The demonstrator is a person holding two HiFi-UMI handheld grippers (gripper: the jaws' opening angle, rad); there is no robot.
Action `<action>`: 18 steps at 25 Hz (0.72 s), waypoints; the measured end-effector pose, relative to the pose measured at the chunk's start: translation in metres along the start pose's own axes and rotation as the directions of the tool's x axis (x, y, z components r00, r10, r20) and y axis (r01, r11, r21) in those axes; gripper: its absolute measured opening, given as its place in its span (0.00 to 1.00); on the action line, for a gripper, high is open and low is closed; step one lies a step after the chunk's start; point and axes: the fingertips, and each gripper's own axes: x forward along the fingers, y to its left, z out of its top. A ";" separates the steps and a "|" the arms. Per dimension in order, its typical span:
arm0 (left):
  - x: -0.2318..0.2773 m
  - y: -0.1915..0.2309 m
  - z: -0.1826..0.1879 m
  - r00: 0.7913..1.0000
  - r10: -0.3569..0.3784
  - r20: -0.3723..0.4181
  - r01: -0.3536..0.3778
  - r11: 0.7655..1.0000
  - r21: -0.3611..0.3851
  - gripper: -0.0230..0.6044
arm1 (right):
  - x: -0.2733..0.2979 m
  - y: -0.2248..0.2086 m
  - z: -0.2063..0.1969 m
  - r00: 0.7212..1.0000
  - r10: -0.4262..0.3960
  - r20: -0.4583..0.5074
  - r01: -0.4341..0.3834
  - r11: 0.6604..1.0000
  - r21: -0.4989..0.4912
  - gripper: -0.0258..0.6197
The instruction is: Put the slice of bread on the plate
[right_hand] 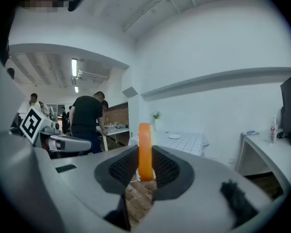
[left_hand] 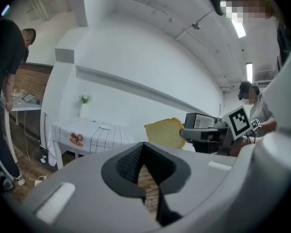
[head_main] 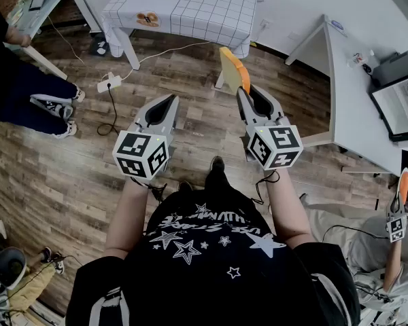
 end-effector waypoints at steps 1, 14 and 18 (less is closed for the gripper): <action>0.002 -0.001 0.002 1.000 0.003 0.001 -0.003 1.000 0.005 0.05 | 0.000 0.000 0.001 1.000 0.005 0.002 -0.005 1.000 -0.003 0.18; 0.016 -0.026 0.009 1.000 0.012 0.002 -0.012 0.999 0.037 0.05 | -0.008 -0.008 0.009 0.999 0.035 0.023 -0.035 0.999 -0.020 0.18; 0.018 -0.026 0.010 1.000 0.025 0.008 -0.025 0.999 0.034 0.05 | -0.009 -0.007 0.011 0.999 0.038 0.024 -0.037 0.999 -0.036 0.18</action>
